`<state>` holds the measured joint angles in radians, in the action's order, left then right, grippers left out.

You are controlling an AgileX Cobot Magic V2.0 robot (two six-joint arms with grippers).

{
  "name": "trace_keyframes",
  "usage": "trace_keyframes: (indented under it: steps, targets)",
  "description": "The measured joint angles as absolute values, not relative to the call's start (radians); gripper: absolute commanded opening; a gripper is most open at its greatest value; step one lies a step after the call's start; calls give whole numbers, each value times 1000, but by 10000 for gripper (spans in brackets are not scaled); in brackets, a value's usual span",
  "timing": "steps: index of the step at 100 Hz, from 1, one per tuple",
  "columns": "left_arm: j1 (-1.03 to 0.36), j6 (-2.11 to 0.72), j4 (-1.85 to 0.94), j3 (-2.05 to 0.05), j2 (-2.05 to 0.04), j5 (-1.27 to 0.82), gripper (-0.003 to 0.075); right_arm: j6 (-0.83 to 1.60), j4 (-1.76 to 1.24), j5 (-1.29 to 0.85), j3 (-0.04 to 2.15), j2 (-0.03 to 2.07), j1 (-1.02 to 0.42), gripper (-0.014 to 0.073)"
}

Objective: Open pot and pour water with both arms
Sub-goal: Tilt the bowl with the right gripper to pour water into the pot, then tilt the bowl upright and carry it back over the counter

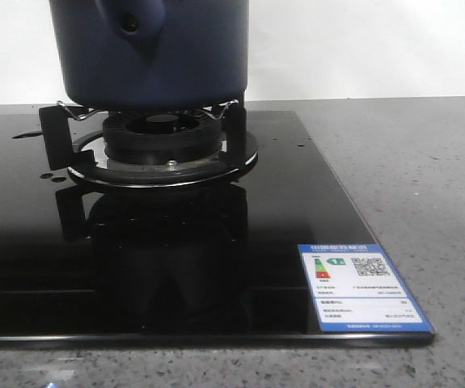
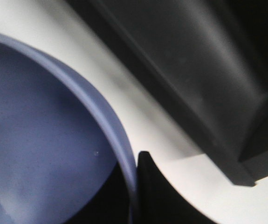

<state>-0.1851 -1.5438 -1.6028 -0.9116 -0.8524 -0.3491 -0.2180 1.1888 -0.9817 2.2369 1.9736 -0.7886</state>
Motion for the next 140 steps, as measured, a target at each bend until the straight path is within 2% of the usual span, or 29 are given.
trace_keyframes:
  steps: [43, 70, 89, 108, 122, 140]
  targets:
    - [-216, -1544, -1591, -912, -852, -325, 206, -256, 1509, -907, 2237, 1974, -877, -59]
    - [-240, -1544, -1578, -912, -852, -300, 206, -274, 1519, -940, 2237, 1974, -895, -63]
    - [-249, -1544, -1563, -912, -852, -300, 206, -341, 1265, -1130, 2239, 1969, -875, -64]
    - [-283, -1546, -1561, -912, -852, -298, 206, -349, 849, -1199, 2239, 1907, -755, -63]
    - [-307, -1562, -1560, -912, -863, -298, 206, -320, 647, -1254, 2239, 1810, -612, -64]
    - [-338, -1571, -1558, -916, -917, -298, 206, -232, 284, -1276, 2224, 1690, -340, -63]
